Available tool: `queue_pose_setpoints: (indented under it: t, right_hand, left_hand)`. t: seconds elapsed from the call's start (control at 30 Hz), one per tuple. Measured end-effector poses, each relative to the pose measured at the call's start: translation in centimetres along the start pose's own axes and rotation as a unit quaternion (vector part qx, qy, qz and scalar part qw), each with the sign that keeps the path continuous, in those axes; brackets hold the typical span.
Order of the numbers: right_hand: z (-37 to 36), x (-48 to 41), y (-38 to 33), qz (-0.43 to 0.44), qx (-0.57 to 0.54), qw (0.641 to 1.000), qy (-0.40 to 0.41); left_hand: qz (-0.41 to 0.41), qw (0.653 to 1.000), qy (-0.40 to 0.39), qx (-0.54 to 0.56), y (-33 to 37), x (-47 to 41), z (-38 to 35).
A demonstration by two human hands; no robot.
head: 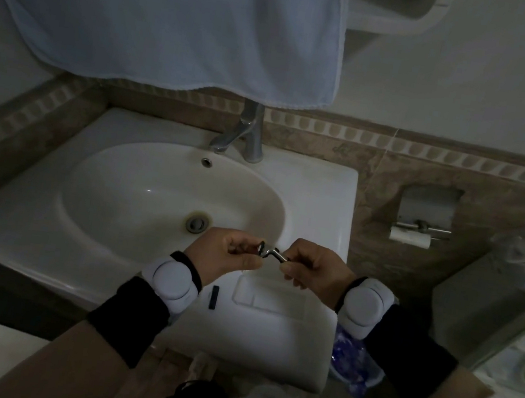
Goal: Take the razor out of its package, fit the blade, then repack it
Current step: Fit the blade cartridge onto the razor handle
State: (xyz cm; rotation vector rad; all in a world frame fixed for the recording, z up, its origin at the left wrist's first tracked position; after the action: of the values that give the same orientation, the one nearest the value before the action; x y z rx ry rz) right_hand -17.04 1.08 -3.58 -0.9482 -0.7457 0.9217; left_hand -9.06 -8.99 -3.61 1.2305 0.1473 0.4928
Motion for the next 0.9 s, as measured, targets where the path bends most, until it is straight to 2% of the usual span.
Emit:
queue_pose_setpoints:
  t: [0.17,0.33,0.77,0.9]
  right_hand:
    - [-0.3,0.2,0.1,-0.001,-0.047,0.999,0.001]
    - [-0.4,0.1,-0.3,0.01,-0.001,1.0,-0.001]
    - [0.1,0.2,-0.6,0.029,0.014,0.999,0.042]
    - [0.0,0.2,-0.5,0.017,-0.003,1.0,0.026]
  left_hand:
    - [-0.009,1.0,0.004,-0.005,0.2,-0.1,0.3]
    - [-0.001,1.0,-0.002,0.006,-0.4,0.1,0.3]
    - [-0.002,1.0,-0.007,0.021,-0.9,-0.1,0.7]
    - [-0.005,1.0,-0.009,0.024,-1.0,-0.2,0.6]
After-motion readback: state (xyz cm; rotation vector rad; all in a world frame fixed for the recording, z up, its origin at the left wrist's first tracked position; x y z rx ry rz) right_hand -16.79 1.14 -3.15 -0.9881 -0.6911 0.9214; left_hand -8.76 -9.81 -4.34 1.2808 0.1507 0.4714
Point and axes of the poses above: each hand's wrist, its own x-axis away from the middle knuckle, its own z-axis out of the back of the hand, y = z × x, the point moved 9 cm from there along -x, towards the middle knuckle, and after that the axes turned 1 degree about y, right-handed, at the moved point
